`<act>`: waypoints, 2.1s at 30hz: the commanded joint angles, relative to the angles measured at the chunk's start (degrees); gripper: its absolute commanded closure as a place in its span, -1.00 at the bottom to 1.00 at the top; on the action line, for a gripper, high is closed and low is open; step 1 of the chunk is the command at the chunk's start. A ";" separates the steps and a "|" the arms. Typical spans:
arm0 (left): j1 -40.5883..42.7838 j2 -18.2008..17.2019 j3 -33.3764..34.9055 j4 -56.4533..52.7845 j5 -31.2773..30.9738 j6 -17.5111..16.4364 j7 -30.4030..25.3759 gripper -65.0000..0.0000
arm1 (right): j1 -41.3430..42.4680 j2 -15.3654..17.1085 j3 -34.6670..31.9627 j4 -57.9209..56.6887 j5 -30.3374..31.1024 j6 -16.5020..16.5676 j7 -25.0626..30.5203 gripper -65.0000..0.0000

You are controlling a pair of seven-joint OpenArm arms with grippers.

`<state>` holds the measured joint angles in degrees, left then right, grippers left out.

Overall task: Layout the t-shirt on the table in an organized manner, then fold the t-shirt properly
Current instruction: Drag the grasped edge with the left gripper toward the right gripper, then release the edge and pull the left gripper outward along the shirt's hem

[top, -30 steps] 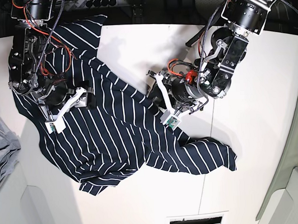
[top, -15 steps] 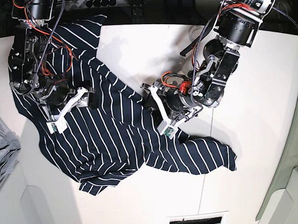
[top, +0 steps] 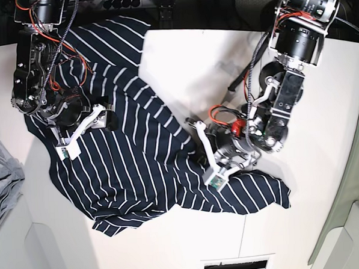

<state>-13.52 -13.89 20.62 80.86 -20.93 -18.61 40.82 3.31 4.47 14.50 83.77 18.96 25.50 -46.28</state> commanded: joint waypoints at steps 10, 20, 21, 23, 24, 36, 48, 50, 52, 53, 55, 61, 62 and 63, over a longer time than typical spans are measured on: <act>-0.44 -10.69 -0.20 20.94 -6.38 -0.07 5.16 1.00 | 0.76 0.28 0.11 0.55 -2.25 -0.68 2.80 -0.37; -0.46 0.44 14.40 14.10 -3.06 -4.76 -1.14 0.78 | 0.96 0.26 0.11 -7.45 -2.23 -1.73 6.67 -0.37; -0.46 2.40 15.32 11.50 -1.95 -4.59 -1.64 0.64 | 0.94 0.26 0.11 -7.91 -2.25 -1.73 6.67 -0.37; -0.44 5.62 15.91 6.88 -1.49 -4.57 -1.20 0.39 | 0.61 0.28 0.11 -8.13 -2.32 -1.73 6.56 -0.37; -0.46 6.62 15.87 5.42 -1.46 -4.57 -0.59 0.30 | 0.61 0.28 0.11 -8.13 -2.64 -1.70 6.45 -0.37; 0.17 -5.25 -1.95 10.60 -12.09 -7.28 4.31 0.28 | 0.94 0.28 0.11 -8.13 -3.54 -1.70 6.88 -0.37; 16.00 -12.44 -7.54 10.56 -21.07 -12.70 2.49 0.26 | 0.96 0.26 0.11 -8.13 -3.34 -1.73 8.76 -0.37; 17.55 -11.72 -7.54 10.01 -17.05 -11.28 -1.14 0.24 | 0.96 0.28 0.11 -8.13 -3.37 -1.70 8.74 -0.37; 17.57 -10.36 -7.56 8.31 -14.84 -8.98 -2.47 0.24 | 0.94 0.28 0.11 -8.13 -3.37 -1.70 8.59 -0.37; 17.14 -9.57 -7.58 7.19 -14.75 -8.70 -2.67 0.24 | 0.94 0.28 0.11 -8.13 -3.37 -1.70 8.44 -0.37; 16.06 -7.89 -7.58 4.94 -15.04 -8.39 -2.78 0.24 | 0.92 0.28 0.11 -8.13 -3.34 -1.70 8.26 -0.37; 13.07 -2.99 -7.58 -0.35 -15.02 -8.44 -2.97 0.21 | 0.92 0.26 0.11 -8.13 -3.32 -1.70 7.41 -0.37; 12.68 -2.25 -7.58 -1.05 -14.88 -8.48 -3.15 0.21 | 0.92 0.26 0.11 -8.13 -3.32 -1.70 6.97 -0.37; 12.35 -1.46 -7.58 -1.66 -14.38 -8.48 -3.15 0.21 | 0.92 0.26 0.11 -8.13 -3.32 -1.70 6.78 -0.37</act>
<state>-0.19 -15.25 13.21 78.39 -34.37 -26.81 38.94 3.81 4.58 14.50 75.31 16.03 24.03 -37.95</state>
